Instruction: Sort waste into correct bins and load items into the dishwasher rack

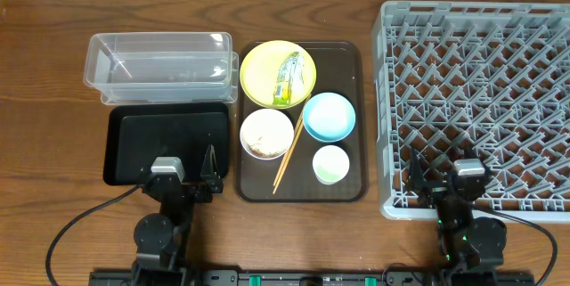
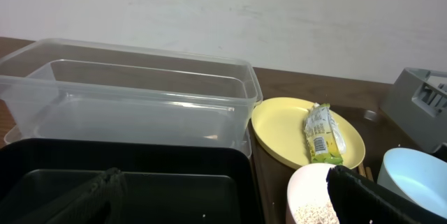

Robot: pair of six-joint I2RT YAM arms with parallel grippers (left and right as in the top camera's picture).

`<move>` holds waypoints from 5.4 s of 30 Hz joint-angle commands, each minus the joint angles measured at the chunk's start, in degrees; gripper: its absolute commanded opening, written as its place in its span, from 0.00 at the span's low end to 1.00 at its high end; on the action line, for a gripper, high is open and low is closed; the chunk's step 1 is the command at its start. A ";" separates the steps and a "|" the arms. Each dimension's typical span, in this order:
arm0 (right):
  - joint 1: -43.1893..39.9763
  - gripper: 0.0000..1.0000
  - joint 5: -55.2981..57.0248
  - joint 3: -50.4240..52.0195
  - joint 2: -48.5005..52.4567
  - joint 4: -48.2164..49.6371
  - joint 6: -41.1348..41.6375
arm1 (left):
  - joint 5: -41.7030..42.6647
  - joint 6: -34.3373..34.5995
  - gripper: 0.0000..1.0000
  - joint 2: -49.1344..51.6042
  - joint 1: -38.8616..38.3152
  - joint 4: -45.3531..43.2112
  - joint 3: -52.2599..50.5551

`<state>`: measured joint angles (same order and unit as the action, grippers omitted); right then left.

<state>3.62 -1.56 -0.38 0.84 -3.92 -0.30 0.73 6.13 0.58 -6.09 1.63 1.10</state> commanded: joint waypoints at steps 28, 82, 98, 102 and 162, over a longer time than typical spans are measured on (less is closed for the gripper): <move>1.01 0.99 -0.39 0.07 -0.35 -0.17 -0.44 | -0.74 -0.52 0.94 -0.24 0.28 2.49 -0.87; 0.85 0.99 5.42 -43.91 52.15 -29.70 1.97 | 15.43 2.25 0.94 68.72 0.28 45.13 65.68; 0.85 0.99 4.28 -43.91 52.30 -28.20 1.97 | 3.61 0.98 0.94 95.49 -10.86 28.24 79.45; 0.85 0.99 4.26 -43.91 52.30 -28.26 1.97 | 3.45 1.01 0.94 100.76 -14.10 22.45 79.45; 0.85 0.99 2.75 -43.91 52.30 -28.48 1.95 | -1.42 41.40 0.15 100.56 7.85 26.36 78.60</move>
<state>3.62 1.45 -43.11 53.21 -32.34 1.04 -0.21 40.91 99.83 0.95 27.88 80.27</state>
